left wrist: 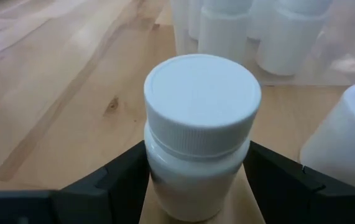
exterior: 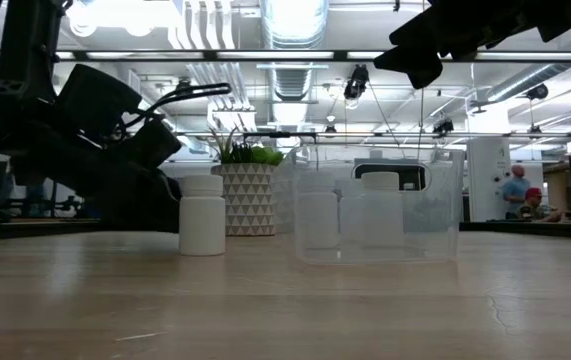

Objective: Pick and place pill bottles into a basket
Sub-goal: Put the white medicine bottle into the transparent bin

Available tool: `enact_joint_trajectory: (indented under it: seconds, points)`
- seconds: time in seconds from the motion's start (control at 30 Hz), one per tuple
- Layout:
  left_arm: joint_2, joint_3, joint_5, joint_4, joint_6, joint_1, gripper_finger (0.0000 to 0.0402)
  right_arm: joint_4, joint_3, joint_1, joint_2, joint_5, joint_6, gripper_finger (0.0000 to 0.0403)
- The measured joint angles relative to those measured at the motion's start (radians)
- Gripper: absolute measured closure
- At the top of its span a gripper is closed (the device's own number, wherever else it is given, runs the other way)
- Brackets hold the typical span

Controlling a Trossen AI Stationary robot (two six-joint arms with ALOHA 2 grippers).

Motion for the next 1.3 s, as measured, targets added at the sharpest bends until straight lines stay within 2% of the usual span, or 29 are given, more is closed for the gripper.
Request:
enact_joint_trajectory:
  seconds: [0.9,1.03,1.13,1.3]
  points:
    - [-0.031,-0.001,0.002,0.044,0.002,0.004,0.0166,0.0,-0.001,0.0,0.0,0.001,0.002,0.0184]
    - [-0.106,-0.004,0.017,-0.005,0.028,0.019,0.0166,0.0,-0.001,0.0,0.0,0.001,0.003,0.0184]
    - [-0.22,-0.004,0.041,-0.098,0.045,0.035,0.0166,0.0,-0.001,0.0,0.0,0.001,0.003,0.0184]
    - [-0.465,0.03,0.052,-0.456,0.046,0.058,0.0166,0.0,-0.001,0.0,0.0,0.001,0.002,0.0184]
